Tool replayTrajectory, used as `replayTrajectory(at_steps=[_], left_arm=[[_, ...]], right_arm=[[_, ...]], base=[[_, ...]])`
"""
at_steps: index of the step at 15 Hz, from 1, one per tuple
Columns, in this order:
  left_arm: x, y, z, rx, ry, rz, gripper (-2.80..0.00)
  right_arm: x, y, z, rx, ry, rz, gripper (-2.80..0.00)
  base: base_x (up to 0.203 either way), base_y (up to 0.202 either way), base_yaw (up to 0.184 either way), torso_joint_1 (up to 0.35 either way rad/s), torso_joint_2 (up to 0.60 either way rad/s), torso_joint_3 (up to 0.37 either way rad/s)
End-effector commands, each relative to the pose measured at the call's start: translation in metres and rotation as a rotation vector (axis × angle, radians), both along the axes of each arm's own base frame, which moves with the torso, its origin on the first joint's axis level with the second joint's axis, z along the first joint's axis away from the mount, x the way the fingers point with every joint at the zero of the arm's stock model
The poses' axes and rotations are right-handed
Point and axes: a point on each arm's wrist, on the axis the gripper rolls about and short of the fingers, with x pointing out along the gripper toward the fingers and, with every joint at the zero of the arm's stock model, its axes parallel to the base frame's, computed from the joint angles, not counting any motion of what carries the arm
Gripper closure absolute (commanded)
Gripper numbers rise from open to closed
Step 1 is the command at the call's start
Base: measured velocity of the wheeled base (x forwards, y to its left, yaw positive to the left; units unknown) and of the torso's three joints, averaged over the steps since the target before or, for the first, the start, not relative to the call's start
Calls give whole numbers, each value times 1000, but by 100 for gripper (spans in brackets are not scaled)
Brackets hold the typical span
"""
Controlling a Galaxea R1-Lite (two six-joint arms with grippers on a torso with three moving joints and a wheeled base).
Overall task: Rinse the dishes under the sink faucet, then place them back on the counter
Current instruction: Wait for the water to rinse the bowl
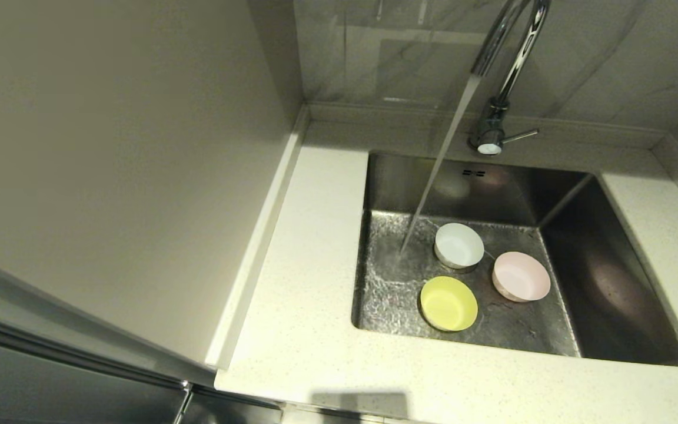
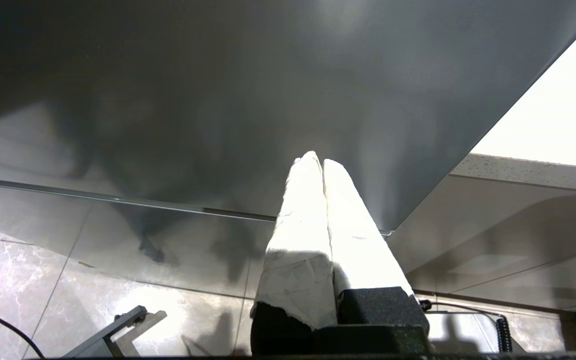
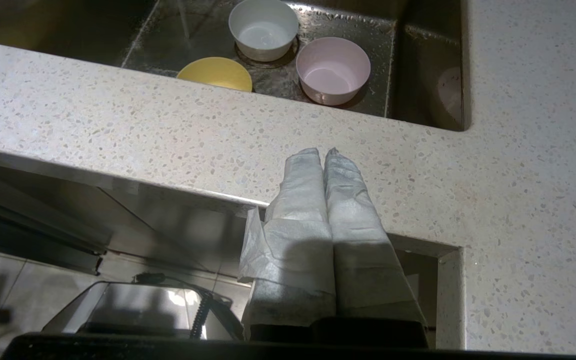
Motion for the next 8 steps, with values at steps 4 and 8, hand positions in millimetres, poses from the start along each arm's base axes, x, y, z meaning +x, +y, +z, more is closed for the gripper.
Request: replayTrajectory(at_steps=[4,8], left_arm=[[0,0,0,-1,-2,0,0],[0,0,0,-1,-2,0,0]], right_arm=[[0,0,0,-1,1,0,0],[0,0,0,-1,1,1,0]], base=[[0,0,0,0,0,0],[0,0,0,0,0,0]])
